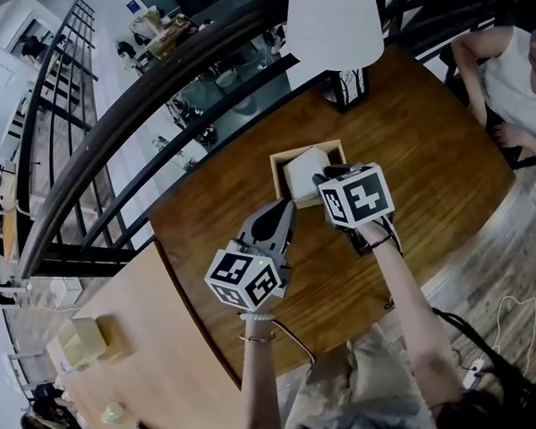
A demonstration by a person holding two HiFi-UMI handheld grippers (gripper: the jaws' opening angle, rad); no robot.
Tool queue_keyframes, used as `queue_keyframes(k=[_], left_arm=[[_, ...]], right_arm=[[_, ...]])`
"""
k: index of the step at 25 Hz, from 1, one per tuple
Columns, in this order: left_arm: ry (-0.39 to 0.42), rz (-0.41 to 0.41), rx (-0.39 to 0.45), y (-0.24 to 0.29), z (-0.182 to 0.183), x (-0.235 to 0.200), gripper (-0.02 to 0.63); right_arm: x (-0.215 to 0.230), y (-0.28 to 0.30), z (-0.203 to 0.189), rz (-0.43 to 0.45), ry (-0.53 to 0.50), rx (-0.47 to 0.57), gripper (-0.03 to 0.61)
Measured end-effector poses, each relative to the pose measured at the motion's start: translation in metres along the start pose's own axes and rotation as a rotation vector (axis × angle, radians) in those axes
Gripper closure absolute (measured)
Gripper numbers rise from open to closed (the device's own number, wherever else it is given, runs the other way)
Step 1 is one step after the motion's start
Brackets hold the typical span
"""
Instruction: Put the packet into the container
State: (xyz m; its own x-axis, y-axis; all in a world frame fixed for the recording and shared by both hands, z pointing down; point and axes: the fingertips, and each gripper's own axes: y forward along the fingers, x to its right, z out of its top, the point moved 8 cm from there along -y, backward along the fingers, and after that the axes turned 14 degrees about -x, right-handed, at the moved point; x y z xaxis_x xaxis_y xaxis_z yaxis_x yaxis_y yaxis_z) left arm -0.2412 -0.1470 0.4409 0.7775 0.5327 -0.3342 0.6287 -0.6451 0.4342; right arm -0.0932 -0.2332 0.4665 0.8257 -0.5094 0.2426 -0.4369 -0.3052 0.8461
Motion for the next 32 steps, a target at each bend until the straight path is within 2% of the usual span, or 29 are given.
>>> queue_keyframes(k=[4,7,13,17,22,26,27,29,32], left_arm=[[0.0,-0.002,-0.01,0.003,-0.002,0.001,0.609],[-0.001,-0.005,-0.014,0.005,-0.003,0.002,0.608],[0.001,-0.009,-0.02,0.009,-0.002,0.005,0.609],[0.007,-0.01,-0.022,0.013,0.0,0.01,0.609],[0.005,-0.008,-0.009,0.012,0.006,0.019,0.609],[0.012,-0.011,0.001,0.007,0.01,0.03,0.609],[0.016,-0.013,0.003,0.006,0.011,0.033,0.609],[0.023,-0.015,0.01,0.001,0.014,0.04,0.609],[0.034,-0.011,0.028,-0.007,0.02,0.051,0.607]], right_arm=[[0.0,0.004,0.0,-0.012,-0.017,-0.103,0.477],[0.001,0.006,-0.001,-0.014,-0.015,-0.138,0.477],[0.003,0.002,-0.003,-0.044,-0.034,-0.135,0.439],[0.01,-0.004,-0.006,-0.058,-0.037,-0.106,0.436],[0.013,-0.026,-0.01,0.012,0.032,-0.058,0.437],[0.0,-0.045,-0.014,0.172,0.04,-0.02,0.444],[-0.005,-0.05,-0.015,0.192,0.023,-0.001,0.458],[-0.013,-0.062,-0.016,0.199,-0.018,0.038,0.539],[-0.025,-0.081,-0.017,0.254,-0.071,0.107,0.563]])
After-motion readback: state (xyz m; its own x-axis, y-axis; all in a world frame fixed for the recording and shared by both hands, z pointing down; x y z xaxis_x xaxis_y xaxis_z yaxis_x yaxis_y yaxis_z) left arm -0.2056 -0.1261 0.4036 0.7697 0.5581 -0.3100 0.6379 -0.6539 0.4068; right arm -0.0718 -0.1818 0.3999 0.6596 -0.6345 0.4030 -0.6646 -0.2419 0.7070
